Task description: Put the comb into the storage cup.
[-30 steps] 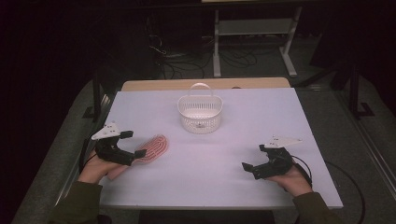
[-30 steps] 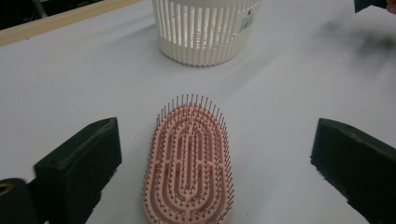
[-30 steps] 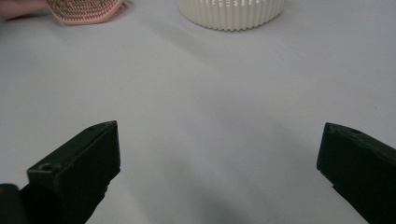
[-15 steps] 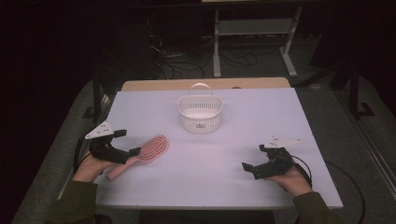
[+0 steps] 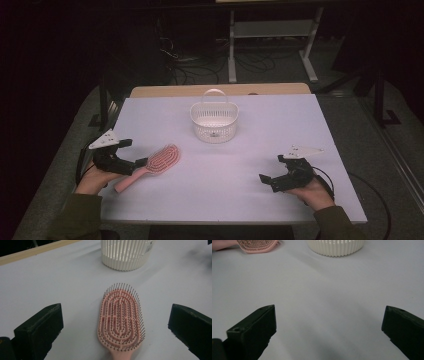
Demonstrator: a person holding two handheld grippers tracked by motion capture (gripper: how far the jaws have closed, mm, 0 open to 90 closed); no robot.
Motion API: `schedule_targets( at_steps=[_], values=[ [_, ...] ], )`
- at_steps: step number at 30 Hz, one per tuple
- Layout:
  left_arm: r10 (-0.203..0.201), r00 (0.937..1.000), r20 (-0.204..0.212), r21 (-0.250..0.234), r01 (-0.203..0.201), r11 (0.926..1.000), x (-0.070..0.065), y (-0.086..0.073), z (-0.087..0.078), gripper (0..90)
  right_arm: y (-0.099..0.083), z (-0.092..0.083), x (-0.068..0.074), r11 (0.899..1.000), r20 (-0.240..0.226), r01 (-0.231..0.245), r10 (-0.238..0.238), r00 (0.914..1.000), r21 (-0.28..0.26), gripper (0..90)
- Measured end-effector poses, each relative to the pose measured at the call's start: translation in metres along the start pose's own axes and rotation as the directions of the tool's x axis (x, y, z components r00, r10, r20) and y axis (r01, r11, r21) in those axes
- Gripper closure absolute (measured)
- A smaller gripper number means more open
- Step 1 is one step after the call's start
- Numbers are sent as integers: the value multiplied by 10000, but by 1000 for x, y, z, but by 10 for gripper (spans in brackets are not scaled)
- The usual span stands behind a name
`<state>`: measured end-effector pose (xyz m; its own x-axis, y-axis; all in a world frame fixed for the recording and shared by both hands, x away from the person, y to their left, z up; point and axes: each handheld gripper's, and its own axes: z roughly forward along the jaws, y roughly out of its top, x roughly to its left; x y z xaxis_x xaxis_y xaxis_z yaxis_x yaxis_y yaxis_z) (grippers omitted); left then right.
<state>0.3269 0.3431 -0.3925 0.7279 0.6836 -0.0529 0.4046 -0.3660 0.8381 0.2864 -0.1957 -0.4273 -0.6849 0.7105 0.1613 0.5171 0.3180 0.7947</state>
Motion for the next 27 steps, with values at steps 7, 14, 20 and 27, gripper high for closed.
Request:
schedule_targets(
  at_steps=[7,14,20,27],
  values=[
    [-21,9999,-111,175,23,9998,3,-2,-2,0,0,0,0,10000,9,-20,20,10000,-5,0],
    [46,9999,-134,403,-40,9992,4,-3,-2,0,1,-1,0,9999,-25,-87,87,10000,-80,0],
    [58,10000,-56,848,-53,9964,5,-5,-1,0,0,-1,0,10000,-11,-67,67,10000,-63,0],
    [188,9998,49,1436,-193,9894,2,-7,5,0,0,-1,0,9999,-15,-87,87,10000,-58,0]
  ],
)
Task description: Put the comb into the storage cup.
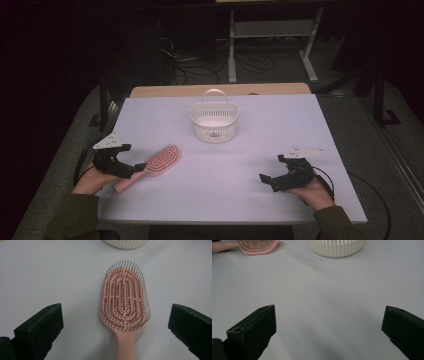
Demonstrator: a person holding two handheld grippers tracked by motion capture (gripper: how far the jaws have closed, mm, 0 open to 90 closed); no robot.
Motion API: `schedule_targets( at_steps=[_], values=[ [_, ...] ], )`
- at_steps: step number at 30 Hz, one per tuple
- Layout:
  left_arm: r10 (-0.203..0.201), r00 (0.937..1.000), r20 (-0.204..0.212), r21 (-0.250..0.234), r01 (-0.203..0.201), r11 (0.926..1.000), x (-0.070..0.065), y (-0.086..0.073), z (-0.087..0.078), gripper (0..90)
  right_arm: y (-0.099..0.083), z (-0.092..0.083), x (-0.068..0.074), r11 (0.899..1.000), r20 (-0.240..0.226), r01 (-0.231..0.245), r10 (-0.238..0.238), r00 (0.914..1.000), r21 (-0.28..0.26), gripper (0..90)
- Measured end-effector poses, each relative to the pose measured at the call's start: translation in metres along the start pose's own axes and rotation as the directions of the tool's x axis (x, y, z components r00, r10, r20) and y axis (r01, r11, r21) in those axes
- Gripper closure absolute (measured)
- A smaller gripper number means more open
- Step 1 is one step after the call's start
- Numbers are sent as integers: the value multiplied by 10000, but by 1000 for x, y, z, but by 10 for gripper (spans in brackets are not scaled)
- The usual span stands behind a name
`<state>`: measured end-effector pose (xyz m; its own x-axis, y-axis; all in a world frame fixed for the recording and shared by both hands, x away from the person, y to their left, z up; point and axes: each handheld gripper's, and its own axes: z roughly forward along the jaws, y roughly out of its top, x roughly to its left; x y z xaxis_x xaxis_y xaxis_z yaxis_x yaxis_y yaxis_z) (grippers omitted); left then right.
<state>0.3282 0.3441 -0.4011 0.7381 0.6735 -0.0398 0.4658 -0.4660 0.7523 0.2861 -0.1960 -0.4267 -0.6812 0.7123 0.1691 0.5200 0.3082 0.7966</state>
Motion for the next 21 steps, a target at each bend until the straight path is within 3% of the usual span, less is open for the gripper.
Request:
schedule_targets(
  at_steps=[21],
  values=[
    [281,9996,16,1195,-281,9924,-4,-2,8,1,0,-1,0,10000,15,-18,18,10000,-65,0]
  ],
)
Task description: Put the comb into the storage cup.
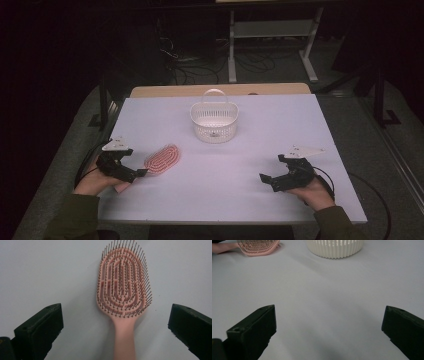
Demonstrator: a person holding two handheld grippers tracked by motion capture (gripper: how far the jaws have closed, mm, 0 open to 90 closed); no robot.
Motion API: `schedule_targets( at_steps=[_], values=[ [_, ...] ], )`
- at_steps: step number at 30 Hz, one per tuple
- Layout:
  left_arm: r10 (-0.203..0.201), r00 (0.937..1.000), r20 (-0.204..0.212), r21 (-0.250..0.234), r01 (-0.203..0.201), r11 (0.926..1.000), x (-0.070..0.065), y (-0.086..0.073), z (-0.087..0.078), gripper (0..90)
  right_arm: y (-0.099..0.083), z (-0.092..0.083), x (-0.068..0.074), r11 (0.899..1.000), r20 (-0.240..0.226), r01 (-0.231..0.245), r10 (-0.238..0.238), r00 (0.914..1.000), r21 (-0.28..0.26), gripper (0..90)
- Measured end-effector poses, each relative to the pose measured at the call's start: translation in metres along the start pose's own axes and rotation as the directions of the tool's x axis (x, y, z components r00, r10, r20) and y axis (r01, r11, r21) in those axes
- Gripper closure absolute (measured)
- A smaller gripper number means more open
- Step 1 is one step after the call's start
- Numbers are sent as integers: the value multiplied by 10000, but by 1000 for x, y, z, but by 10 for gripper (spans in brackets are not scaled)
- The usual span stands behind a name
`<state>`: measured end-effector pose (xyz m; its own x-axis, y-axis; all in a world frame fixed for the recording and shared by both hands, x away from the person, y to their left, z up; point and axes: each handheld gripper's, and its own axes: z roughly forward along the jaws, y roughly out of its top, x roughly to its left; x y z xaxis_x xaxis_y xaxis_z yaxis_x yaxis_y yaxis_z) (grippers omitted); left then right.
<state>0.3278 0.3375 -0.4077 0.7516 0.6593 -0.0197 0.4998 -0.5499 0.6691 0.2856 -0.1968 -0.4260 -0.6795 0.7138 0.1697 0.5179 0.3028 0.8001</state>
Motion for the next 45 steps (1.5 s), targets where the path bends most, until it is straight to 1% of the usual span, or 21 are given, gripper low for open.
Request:
schedule_targets(
  at_steps=[6,10,16,20,21,22,28,29,31,35,37,41,45],
  values=[
    [48,10000,19,258,-48,9997,-1,-1,3,1,0,0,0,10000,2,-7,7,10000,21,0],
    [118,9999,26,592,-119,9982,-3,-1,6,1,0,0,0,10000,-2,-3,3,10000,25,0],
    [200,9998,54,755,-204,9969,-4,-1,8,4,0,0,0,10000,-4,11,-11,10000,15,0],
    [274,9996,83,1017,-281,9944,-5,-2,11,4,0,0,0,10000,3,-5,5,10000,14,0],
    [274,9996,83,1017,-281,9944,-5,-2,11,5,0,0,0,10000,3,-5,5,10000,14,0],
    [312,9995,69,1141,-318,9930,-5,-2,12,5,0,0,0,10000,4,-6,6,10000,14,0],
    [298,9996,18,1315,-298,9909,-6,-3,13,9,0,0,0,10000,6,-11,11,10000,12,0],
    [287,9996,11,1320,-286,9908,-6,-3,13,27,0,0,0,10000,7,-14,14,10000,16,0],
    [226,9997,29,1339,-228,9907,-6,-3,14,33,0,0,0,10000,9,-12,12,10000,23,0],
    [183,9998,-85,1426,-168,9896,-5,-3,14,65,0,0,0,10000,8,-16,16,10000,28,0],
    [133,9999,-62,1436,-123,9896,-5,-4,14,82,0,0,0,10000,12,-17,17,10000,27,0],
    [219,9998,-22,1505,-213,9884,-5,-4,14,141,0,0,0,10000,14,-7,7,10000,21,0],
    [229,9997,-91,1661,-211,9859,-6,-4,16,165,0,0,0,10000,10,3,-3,10000,31,0]
  ],
)
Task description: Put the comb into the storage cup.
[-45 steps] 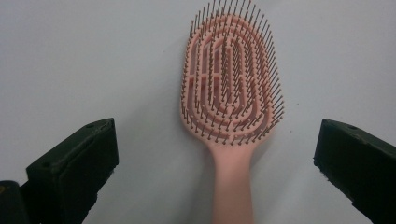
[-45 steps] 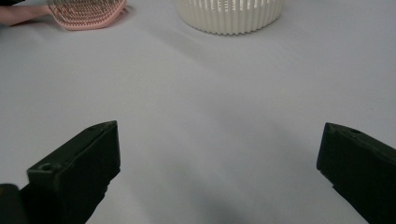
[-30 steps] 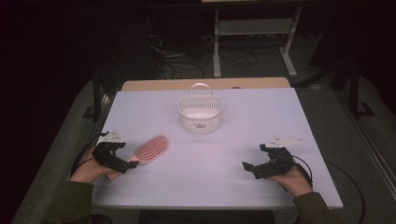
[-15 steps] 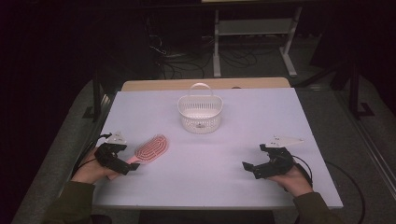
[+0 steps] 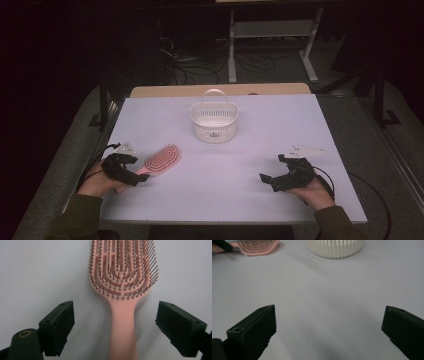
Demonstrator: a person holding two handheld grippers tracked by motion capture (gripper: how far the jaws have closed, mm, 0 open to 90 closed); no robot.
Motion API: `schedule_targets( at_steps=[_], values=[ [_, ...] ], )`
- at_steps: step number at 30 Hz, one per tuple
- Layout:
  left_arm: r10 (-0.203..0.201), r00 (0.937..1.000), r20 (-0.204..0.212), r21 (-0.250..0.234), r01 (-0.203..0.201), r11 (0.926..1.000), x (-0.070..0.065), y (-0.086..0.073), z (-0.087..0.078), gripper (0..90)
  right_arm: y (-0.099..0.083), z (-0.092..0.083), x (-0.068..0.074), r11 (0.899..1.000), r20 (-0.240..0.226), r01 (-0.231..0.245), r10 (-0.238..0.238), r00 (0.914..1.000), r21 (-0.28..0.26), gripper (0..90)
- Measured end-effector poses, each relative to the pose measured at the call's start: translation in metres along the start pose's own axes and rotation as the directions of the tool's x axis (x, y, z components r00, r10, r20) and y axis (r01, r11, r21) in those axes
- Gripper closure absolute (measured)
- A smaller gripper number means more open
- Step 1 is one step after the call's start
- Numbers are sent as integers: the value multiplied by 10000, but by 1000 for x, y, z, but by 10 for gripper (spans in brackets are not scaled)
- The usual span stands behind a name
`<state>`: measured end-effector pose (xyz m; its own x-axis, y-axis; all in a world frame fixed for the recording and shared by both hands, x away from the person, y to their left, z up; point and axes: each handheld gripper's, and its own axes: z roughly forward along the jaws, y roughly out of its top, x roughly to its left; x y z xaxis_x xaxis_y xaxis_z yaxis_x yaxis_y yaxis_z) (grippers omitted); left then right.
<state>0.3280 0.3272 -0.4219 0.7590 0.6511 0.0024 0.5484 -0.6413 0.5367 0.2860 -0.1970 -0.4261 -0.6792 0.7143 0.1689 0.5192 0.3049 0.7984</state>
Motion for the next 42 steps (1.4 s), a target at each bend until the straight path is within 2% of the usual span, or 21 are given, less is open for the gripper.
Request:
schedule_targets(
  at_steps=[7,21,42],
  values=[
    [53,10000,-44,15,-53,10000,0,1,-2,261,0,0,0,10000,10,7,-7,10000,5,0],
    [304,9992,271,427,-316,9986,-4,3,0,454,0,0,0,10000,12,18,-18,10000,7,0],
    [491,9988,83,862,-496,9950,-7,6,6,572,0,0,0,10000,12,13,-13,10000,10,0]
  ],
)
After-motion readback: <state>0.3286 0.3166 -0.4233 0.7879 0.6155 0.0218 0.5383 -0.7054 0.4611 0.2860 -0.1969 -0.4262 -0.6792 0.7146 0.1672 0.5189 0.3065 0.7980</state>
